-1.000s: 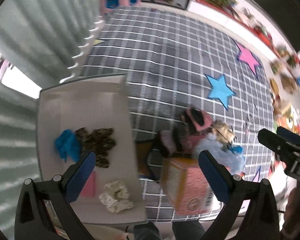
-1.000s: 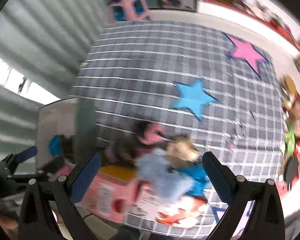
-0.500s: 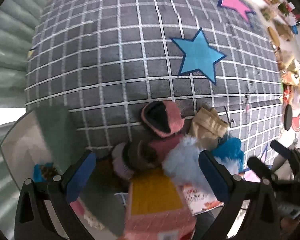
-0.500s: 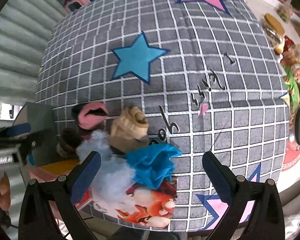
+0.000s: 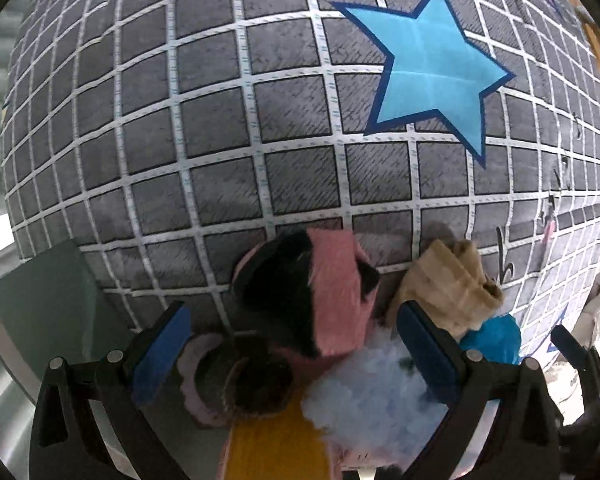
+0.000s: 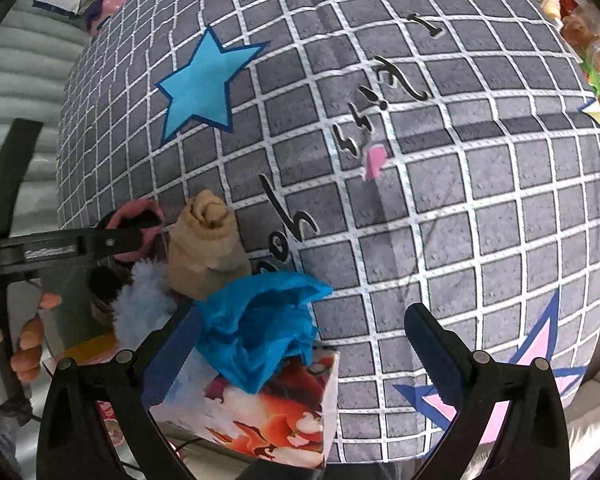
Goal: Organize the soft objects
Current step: 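Grasp the pink-black knit hat with the left tool while the right tool grasps the beige sock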
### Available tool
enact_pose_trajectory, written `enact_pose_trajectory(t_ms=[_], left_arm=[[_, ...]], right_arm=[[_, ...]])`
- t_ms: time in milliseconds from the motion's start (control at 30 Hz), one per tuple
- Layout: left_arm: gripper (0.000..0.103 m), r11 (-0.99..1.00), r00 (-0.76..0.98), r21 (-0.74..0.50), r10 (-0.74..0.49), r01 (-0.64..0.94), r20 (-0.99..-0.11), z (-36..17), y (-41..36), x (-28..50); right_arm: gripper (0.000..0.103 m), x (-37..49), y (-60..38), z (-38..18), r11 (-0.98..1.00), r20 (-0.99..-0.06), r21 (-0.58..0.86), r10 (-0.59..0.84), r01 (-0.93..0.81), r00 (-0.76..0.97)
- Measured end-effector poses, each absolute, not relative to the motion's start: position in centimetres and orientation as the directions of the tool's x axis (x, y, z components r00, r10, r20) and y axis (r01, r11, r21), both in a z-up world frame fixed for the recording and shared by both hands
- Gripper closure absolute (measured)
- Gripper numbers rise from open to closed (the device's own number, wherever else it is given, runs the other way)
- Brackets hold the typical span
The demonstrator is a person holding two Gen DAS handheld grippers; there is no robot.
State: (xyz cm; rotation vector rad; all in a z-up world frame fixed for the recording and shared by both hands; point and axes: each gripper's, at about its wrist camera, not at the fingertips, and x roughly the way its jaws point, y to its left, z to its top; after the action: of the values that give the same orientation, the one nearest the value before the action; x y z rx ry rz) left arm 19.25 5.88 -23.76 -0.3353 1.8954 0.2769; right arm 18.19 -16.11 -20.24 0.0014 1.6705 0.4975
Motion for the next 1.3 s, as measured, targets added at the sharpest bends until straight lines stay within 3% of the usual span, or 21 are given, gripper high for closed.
enact_pose_trajectory(t_ms=[100,167,267,567,633,700,767,800,900,1300], left_arm=[[0.018,0.929,-0.334,0.027,-0.106,-0.369,-0.937,-24.5,5.7,19.8],[0.052,0.917,-0.329,-0.003,-0.146,-0.398,-0.933,-25.0,5.9,19.6],[0.069,0.897,-0.285,-0.033,-0.175,-0.441,-0.942,-25.0,6.4,19.1],[0.071,0.826,-0.11,-0.034,-0.116,-0.562,-0.987,-19.7,10.4,15.7],[0.071,0.827,-0.087,-0.032,-0.097,-0.561,-0.992,-18.5,10.6,15.4],[0.071,0.833,-0.063,-0.025,-0.072,-0.552,-0.995,-17.2,10.6,15.0],[0.071,0.84,-0.036,-0.017,-0.044,-0.543,-0.998,-15.9,10.8,14.2],[0.071,0.842,-0.022,-0.019,-0.036,-0.54,-0.999,-14.9,11.1,14.0],[0.071,0.848,0.009,-0.017,-0.015,-0.529,-1.0,-12.3,10.9,13.9],[0.071,0.872,0.14,-0.029,0.045,-0.489,-0.989,-7.2,7.2,10.2]], right_arm=[[0.001,18.6,-15.3,-20.1,0.894,-0.939,0.337,0.296,-0.294,-0.175],[0.001,18.7,-14.5,-20.1,0.886,-0.936,0.346,0.304,-0.308,-0.177],[0.001,18.8,-12.9,-20.3,0.878,-0.936,0.347,0.304,-0.33,-0.178],[0.002,19.5,-7.4,-22.6,0.858,-0.945,0.321,0.26,-0.401,-0.201],[0.014,19.1,-6.2,-23.3,0.848,-0.949,0.305,0.233,-0.432,-0.212],[0.038,18.2,-5.5,-23.7,0.837,-0.952,0.291,0.208,-0.464,-0.223],[0.049,17.6,-5.2,-23.9,0.828,-0.955,0.283,0.198,-0.484,-0.22],[0.061,17.4,-5.3,-23.8,0.826,-0.952,0.296,0.212,-0.479,-0.222],[0.073,18.0,-6.6,-23.7,0.84,-0.928,0.359,0.277,-0.406,-0.248],[0.074,19.8,-12.0,-17.1,0.851,-0.914,0.403,0.391,-0.336,-0.108]])
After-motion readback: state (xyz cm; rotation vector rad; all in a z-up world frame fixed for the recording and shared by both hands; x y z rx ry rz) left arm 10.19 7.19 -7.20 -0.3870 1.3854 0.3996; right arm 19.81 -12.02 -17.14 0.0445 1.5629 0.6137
